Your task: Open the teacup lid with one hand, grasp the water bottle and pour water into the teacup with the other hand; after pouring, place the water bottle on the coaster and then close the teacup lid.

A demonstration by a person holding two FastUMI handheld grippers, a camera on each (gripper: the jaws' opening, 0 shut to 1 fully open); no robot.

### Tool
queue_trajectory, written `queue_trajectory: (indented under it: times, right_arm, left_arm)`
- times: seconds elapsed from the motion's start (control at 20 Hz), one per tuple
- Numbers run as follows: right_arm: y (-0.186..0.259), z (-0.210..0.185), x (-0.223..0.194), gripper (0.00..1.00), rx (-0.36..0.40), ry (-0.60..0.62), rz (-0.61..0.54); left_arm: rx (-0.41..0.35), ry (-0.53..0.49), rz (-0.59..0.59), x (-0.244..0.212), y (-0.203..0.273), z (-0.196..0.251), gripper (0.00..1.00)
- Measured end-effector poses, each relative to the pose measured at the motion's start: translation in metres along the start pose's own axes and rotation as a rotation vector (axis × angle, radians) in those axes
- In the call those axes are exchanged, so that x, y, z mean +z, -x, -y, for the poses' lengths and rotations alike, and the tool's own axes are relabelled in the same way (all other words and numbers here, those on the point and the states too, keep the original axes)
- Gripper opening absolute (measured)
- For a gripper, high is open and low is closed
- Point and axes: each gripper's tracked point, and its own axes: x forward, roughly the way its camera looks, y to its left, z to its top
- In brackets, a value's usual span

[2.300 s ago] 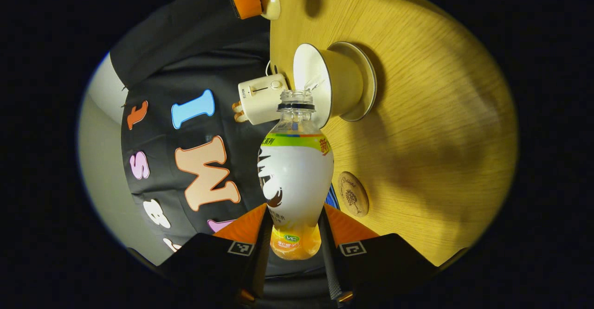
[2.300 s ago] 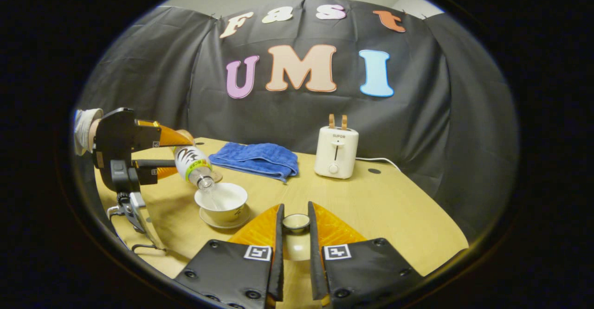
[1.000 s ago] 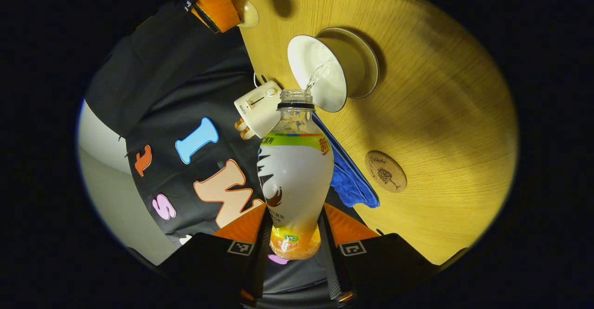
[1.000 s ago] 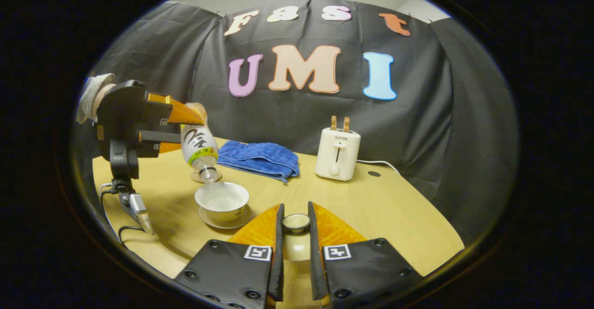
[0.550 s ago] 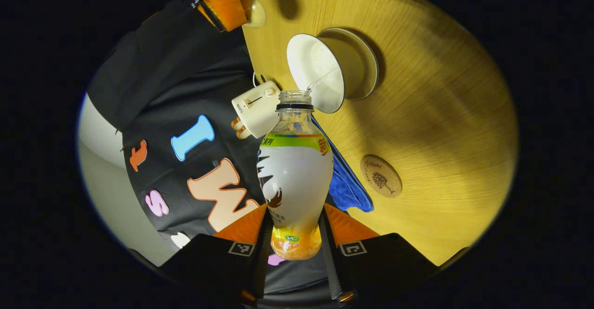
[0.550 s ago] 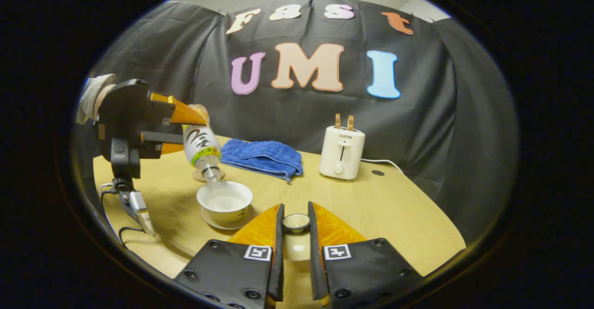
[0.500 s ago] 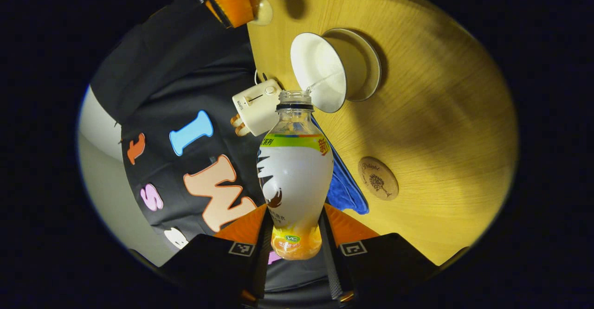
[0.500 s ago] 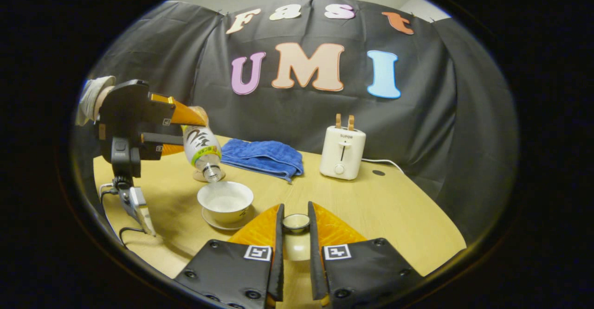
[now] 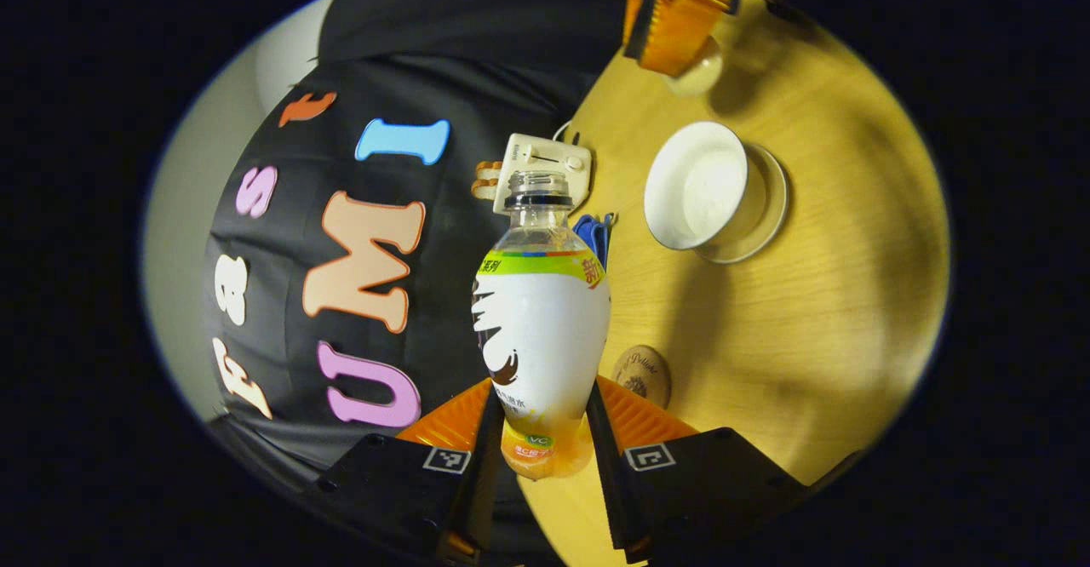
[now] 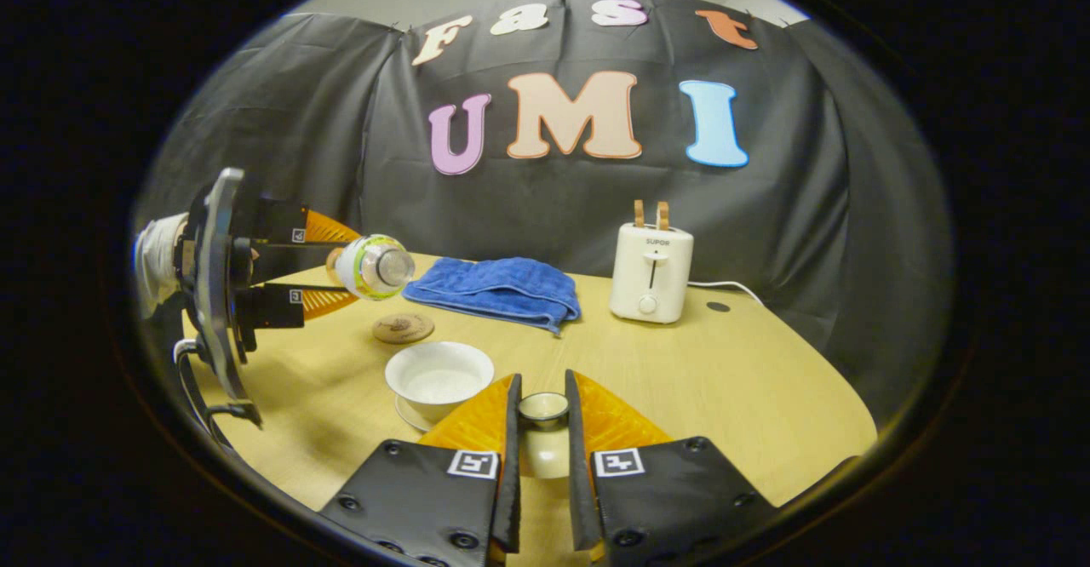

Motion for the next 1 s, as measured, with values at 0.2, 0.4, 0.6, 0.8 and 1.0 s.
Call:
queue_trajectory:
  times: [0.2, 0.4, 0.6, 0.8, 1.0]
  right_arm:
    - [-0.006, -0.016, 0.004, 0.26, 0.023, -0.009, 0.000]
    - [-0.013, -0.031, 0.009, 0.26, 0.040, -0.005, -0.004]
    - [-0.019, -0.043, 0.014, 0.26, 0.052, -0.002, 0.001]
    - [-0.025, -0.051, 0.016, 0.26, 0.058, -0.011, 0.003]
    - [-0.030, -0.056, 0.016, 0.26, 0.061, -0.013, 0.004]
  left_arm:
    - [0.023, 0.330, 0.065, 0.000, -0.004, -0.011, 0.50]
    - [0.040, 0.675, 0.148, 0.005, -0.010, -0.032, 0.50]
    - [0.039, 0.864, 0.184, 0.007, -0.022, -0.036, 0.50]
    - [0.039, 0.963, 0.192, 0.003, -0.039, -0.027, 0.51]
    - [0.033, 1.069, 0.196, 0.000, -0.052, -0.016, 0.51]
